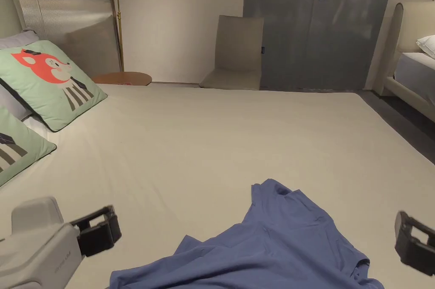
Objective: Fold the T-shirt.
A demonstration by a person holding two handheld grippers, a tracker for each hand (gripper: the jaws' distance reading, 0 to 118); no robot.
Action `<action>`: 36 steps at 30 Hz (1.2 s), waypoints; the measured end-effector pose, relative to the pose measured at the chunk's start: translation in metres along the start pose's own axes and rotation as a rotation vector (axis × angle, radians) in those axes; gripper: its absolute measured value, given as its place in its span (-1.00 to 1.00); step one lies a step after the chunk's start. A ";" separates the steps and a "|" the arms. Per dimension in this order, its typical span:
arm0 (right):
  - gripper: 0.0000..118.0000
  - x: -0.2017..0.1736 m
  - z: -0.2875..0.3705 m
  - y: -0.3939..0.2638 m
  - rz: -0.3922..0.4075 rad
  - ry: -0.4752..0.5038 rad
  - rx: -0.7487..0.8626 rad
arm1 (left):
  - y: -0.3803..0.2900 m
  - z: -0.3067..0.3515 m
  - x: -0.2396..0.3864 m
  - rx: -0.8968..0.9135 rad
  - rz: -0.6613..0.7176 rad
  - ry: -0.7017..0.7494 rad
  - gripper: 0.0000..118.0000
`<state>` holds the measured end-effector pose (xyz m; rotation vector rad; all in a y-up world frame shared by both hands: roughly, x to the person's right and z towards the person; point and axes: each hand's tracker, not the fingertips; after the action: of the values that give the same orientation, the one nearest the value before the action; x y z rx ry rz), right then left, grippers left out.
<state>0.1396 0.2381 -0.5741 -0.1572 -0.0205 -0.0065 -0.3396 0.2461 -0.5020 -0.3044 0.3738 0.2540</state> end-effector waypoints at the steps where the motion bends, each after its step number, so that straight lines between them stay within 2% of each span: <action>1: 0.56 -0.006 0.000 0.005 0.000 0.013 0.026 | 0.004 0.006 0.001 0.019 0.003 -0.005 0.67; 2: 0.42 -0.017 -0.001 0.012 0.001 0.038 0.043 | 0.009 0.014 0.002 0.050 0.004 -0.010 0.35; 3: 0.34 -0.023 -0.001 0.016 -0.007 0.059 0.059 | 0.011 0.018 0.003 0.076 -0.007 0.002 0.21; 4: 0.34 -0.028 0.000 0.018 -0.014 0.075 0.070 | 0.013 0.022 0.004 0.085 -0.015 0.016 0.21; 5: 0.00 -0.034 0.000 0.019 -0.015 0.081 0.073 | 0.013 0.025 0.004 0.092 -0.024 0.042 -0.25; 6: -0.52 -0.042 0.003 0.024 -0.008 0.086 0.073 | 0.012 0.025 0.003 0.090 -0.019 0.049 -0.83; 7: -0.85 -0.046 0.002 0.024 -0.004 0.091 0.076 | 0.011 0.024 -0.001 0.090 -0.013 0.046 -0.99; 8: -0.97 -0.049 0.002 0.023 -0.001 0.102 0.076 | 0.011 0.025 -0.005 0.088 -0.006 0.043 -0.99; 10: -0.99 -0.050 -0.003 0.018 0.004 0.170 0.052 | 0.010 0.023 -0.011 0.036 0.017 0.025 -1.00; 13: -0.99 -0.055 -0.006 0.011 0.028 0.161 0.044 | 0.001 0.010 -0.022 -0.027 0.035 0.034 -1.00; 16: -0.99 -0.055 -0.006 0.009 0.021 0.164 0.026 | -0.011 -0.016 -0.031 -0.204 0.034 0.008 -0.93; 17: -0.99 -0.055 -0.008 0.008 0.014 0.166 0.015 | -0.018 -0.027 -0.034 -0.267 0.040 0.004 -0.71; 18: -0.99 -0.054 -0.009 0.005 0.011 0.168 0.008 | -0.026 -0.039 -0.036 -0.337 0.038 0.004 -0.17; 19: -0.99 -0.054 -0.010 0.003 0.012 0.167 0.003 | -0.034 -0.048 -0.036 -0.377 0.037 0.010 0.27; 20: -0.99 -0.054 -0.011 0.001 0.016 0.164 -0.003 | -0.044 -0.057 -0.037 -0.410 0.036 0.025 0.61; 21: -0.99 -0.055 -0.011 0.000 0.023 0.166 -0.009 | -0.053 -0.066 -0.038 -0.443 0.022 0.026 0.74; 26: -0.99 -0.054 -0.018 -0.011 0.049 0.174 -0.042 | -0.093 -0.106 -0.044 -0.558 0.017 0.078 0.68; 30: -0.99 -0.055 -0.022 -0.014 0.051 0.172 -0.069 | -0.113 -0.130 -0.049 -0.627 0.085 0.080 -0.05; 34: -0.99 -0.050 -0.036 -0.029 0.051 0.168 -0.097 | -0.121 -0.133 -0.039 -0.619 0.012 0.108 -0.11; 35: -0.99 -0.049 -0.040 -0.031 0.054 0.170 -0.105 | -0.120 -0.128 -0.034 -0.612 -0.017 0.102 -0.18; 36: -0.99 -0.050 -0.044 -0.032 0.056 0.171 -0.112 | -0.118 -0.126 -0.031 -0.609 -0.015 0.086 -0.44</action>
<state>0.0904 0.1996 -0.6133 -0.2688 0.1556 0.0349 -0.3726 0.0890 -0.5729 -0.9186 0.3731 0.3375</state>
